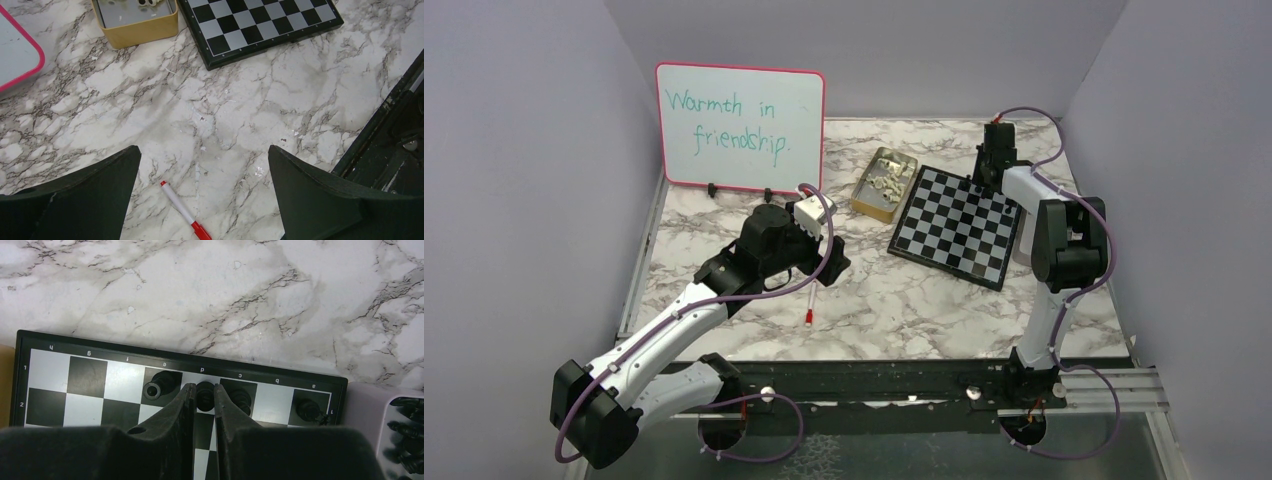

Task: Set up the chess pieces on the board
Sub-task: Place the chess piece on the chessboard.

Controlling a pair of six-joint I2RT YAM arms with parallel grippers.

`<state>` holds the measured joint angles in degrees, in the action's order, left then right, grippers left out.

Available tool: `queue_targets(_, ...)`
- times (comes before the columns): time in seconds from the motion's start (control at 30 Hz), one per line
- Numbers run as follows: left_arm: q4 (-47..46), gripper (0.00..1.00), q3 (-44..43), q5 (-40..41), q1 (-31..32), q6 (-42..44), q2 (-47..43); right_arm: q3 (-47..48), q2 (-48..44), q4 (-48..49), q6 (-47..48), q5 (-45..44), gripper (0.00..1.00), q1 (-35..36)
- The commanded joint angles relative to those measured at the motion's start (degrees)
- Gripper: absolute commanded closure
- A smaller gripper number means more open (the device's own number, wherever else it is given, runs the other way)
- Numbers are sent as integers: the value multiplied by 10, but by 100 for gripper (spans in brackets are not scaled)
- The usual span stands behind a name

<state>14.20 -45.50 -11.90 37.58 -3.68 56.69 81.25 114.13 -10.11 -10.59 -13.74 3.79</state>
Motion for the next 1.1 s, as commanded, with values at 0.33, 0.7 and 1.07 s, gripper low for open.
queue_targets(0.33, -13, 1, 8, 11, 2, -2, -15, -10, -4, -36, -24, 26, 79, -1)
queue_targets(0.7, -13, 1, 8, 10, 1, -2, -15, -11, -13, -44, -26, 30, 79, 0)
queue_targets(1.07, -13, 1, 8, 12, 2, -2, -13, -8, -11, -43, -37, 47, 79, 2)
